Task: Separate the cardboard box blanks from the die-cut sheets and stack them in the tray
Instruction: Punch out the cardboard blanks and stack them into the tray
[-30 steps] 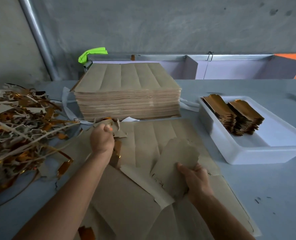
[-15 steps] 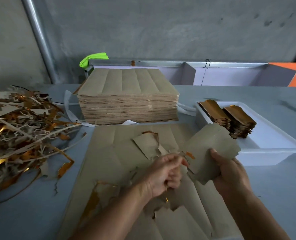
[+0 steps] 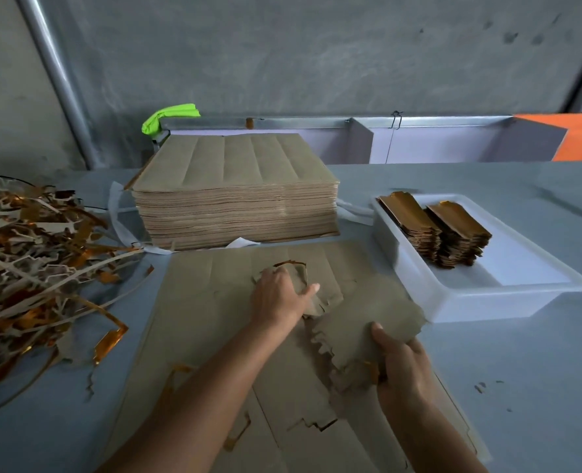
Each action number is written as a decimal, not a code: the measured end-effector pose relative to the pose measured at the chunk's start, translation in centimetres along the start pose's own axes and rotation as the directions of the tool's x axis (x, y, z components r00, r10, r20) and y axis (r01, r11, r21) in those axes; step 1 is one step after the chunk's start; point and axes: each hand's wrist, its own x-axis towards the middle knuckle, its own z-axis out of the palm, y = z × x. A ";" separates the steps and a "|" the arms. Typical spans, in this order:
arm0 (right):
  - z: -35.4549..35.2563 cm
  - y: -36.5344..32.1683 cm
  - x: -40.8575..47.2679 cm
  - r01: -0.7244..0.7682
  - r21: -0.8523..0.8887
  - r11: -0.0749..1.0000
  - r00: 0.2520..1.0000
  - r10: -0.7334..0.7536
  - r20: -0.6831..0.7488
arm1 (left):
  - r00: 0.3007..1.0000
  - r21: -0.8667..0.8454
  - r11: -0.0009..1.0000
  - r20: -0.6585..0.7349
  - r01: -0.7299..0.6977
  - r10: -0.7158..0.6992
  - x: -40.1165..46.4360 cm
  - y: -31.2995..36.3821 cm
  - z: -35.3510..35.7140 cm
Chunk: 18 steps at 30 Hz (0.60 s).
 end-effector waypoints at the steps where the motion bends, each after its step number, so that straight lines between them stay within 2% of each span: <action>1: 0.2 0.2 -0.2 -0.001 -0.014 1.000 1.000 0.001 0.008 | 0.998 0.012 1.000 0.057 0.017 -0.018 0.4 0.2 0.5; 4: 0.6 1.0 -0.8 0.004 -0.056 0.998 0.999 -0.002 0.034 | 0.983 -0.043 0.995 0.158 -0.092 0.097 1.0 0.4 1.7; 5: 0.6 1.1 -0.8 0.002 -0.059 0.998 0.999 0.000 0.038 | 0.985 -0.126 0.987 0.127 -0.103 0.119 1.2 0.3 1.6; 6: 0.5 1.1 -0.7 -0.011 -0.050 0.999 0.999 0.013 0.040 | 0.994 -0.218 0.974 0.071 -0.064 0.081 1.5 0.1 1.4; 8: 0.2 1.0 -0.6 -0.044 -0.026 0.999 0.997 0.046 0.055 | 0.992 -0.430 0.898 -0.041 0.093 -0.123 2.7 -1.0 0.5; 10: 0.0 1.0 -0.5 -0.048 -0.044 0.998 0.995 0.051 0.083 | 0.933 -0.646 0.725 -0.054 0.239 -0.355 4.0 -2.8 -0.7; 11: -0.1 1.1 -0.5 -0.041 -0.054 0.998 0.995 0.046 0.093 | 0.899 -0.684 0.675 -0.063 0.277 -0.433 4.7 -3.9 -1.1; 12: -0.1 1.1 -0.6 -0.033 -0.060 0.998 0.994 0.039 0.104 | 0.876 -0.649 0.693 -0.083 0.315 -0.475 5.3 -5.0 -1.5; 14: -0.1 1.1 -0.7 -0.023 -0.060 0.998 0.990 0.031 0.135 | 0.884 -0.474 0.805 -0.109 0.355 -0.455 6.0 -6.2 -1.9; 15: -0.2 1.1 -0.7 -0.025 -0.052 0.998 0.989 0.032 0.142 | 0.913 -0.372 0.865 -0.093 0.338 -0.397 6.1 -6.5 -1.9; 18: -0.2 1.0 -0.7 -0.028 -0.050 0.998 0.987 0.036 0.155 | 0.977 -0.086 0.975 0.080 0.206 -0.199 5.8 -6.0 -1.5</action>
